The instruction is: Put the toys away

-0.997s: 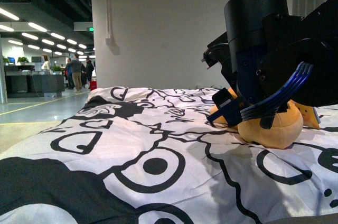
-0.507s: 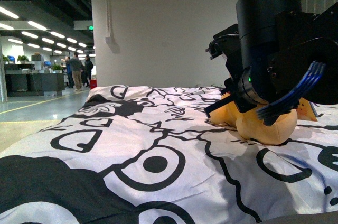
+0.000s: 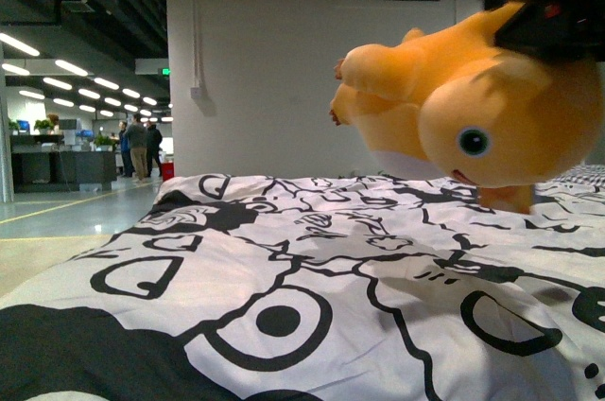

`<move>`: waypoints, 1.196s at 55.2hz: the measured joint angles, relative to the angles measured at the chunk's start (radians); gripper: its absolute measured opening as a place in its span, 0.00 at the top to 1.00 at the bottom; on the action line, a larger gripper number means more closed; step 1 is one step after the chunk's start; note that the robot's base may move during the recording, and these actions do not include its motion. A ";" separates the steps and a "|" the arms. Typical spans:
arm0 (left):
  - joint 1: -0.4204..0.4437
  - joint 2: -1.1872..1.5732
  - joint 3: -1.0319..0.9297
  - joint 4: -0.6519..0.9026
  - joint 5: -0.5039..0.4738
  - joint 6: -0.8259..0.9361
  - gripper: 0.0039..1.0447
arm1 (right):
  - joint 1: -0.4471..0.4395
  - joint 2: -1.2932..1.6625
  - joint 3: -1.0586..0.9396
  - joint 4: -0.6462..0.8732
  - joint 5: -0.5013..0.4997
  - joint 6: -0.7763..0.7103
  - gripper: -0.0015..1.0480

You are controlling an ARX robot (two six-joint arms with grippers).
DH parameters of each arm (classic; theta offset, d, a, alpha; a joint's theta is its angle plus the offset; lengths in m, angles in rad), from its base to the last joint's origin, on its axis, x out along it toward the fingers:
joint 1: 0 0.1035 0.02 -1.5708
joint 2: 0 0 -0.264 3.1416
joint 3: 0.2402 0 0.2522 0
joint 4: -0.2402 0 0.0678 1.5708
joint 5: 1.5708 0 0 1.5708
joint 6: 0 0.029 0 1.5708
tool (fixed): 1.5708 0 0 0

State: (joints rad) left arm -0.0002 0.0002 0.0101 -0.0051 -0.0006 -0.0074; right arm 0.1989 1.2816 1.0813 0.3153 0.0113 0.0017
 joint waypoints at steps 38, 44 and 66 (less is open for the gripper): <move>0.000 0.000 0.000 0.000 0.000 0.000 0.06 | -0.277 -0.634 -0.410 -0.163 -0.181 0.337 0.94; 0.000 0.000 0.000 0.000 0.000 0.000 0.06 | -0.272 -0.679 -0.454 -0.199 -0.153 0.343 0.94; 0.000 0.000 0.000 0.000 0.000 0.000 0.06 | -0.213 -0.712 -0.480 -0.330 -0.026 0.179 0.94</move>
State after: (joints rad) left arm -0.0002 0.0002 0.0101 -0.0051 -0.0006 -0.0074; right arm -0.0143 0.5697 0.6018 -0.0151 -0.0151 0.1810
